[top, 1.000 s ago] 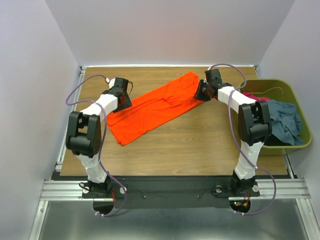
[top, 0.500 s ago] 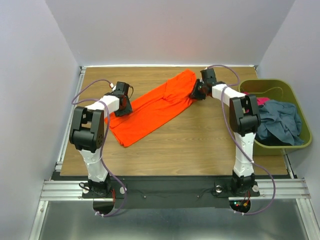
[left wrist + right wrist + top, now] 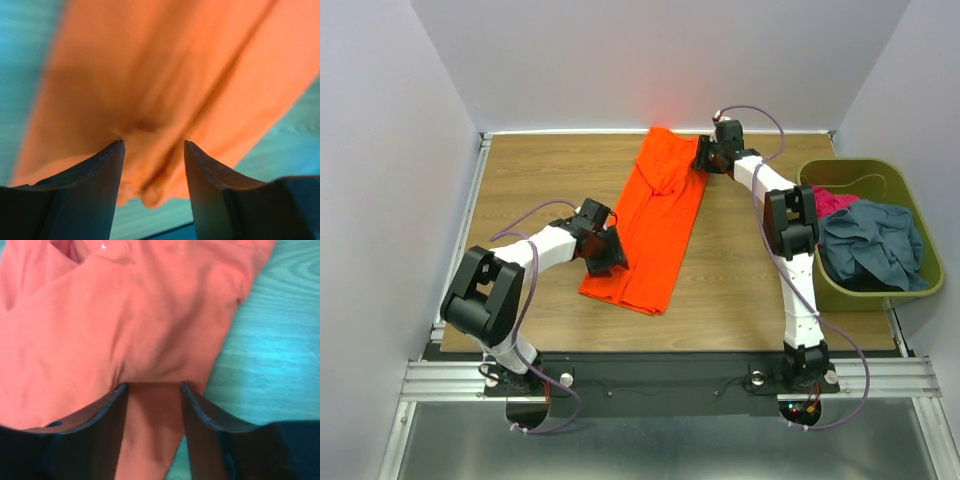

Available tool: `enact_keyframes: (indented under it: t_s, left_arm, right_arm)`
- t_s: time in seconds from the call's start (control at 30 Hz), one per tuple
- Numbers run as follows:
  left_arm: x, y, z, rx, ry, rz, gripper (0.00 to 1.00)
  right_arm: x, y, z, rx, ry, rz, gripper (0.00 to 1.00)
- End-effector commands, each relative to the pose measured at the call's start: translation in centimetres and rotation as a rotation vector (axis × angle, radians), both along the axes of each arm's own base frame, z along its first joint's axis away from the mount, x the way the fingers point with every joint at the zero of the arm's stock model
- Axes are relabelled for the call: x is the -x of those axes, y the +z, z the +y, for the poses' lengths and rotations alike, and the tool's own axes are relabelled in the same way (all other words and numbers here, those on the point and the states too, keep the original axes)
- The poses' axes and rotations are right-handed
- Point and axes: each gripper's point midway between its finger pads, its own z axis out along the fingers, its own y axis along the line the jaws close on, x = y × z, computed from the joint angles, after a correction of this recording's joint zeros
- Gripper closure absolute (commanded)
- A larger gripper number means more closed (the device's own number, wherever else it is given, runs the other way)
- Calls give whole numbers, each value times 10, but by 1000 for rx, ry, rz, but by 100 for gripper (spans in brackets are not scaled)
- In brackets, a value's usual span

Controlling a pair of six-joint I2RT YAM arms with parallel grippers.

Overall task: Fold and stack the t-shirts
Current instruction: Fold the tshirt

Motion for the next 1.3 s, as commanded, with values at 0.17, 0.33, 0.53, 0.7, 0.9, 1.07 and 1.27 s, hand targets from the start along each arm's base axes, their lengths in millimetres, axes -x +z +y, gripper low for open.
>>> enact_keyframes:
  t_s: [0.17,0.33,0.53,0.7,0.9,1.07,1.27]
  left_arm:
    - [-7,55,2,-59,47,-189,25]
    - [-11,55,50,-289,88,-245,28]
    - [7,31,60,-338,14,-192,32]
    - [14,19,64,-355,-3,-163,32]
    - [18,17,65,-355,-6,-156,32]
    - [24,14,60,-329,-33,-136,32]
    - [30,14,54,-285,-48,-121,34]
  right_arm:
    - [85,101,20,-64,133,-31,39]
    - [187,94,65,-74,267,106,41]
    - [321,68,130,-70,502,294,53]
    - [390,32,168,55,651,393,55]
    - [417,0,157,172,668,516,55]
    - [448,-30,107,326,614,691,55]
    - [479,-46,62,392,533,773,55]
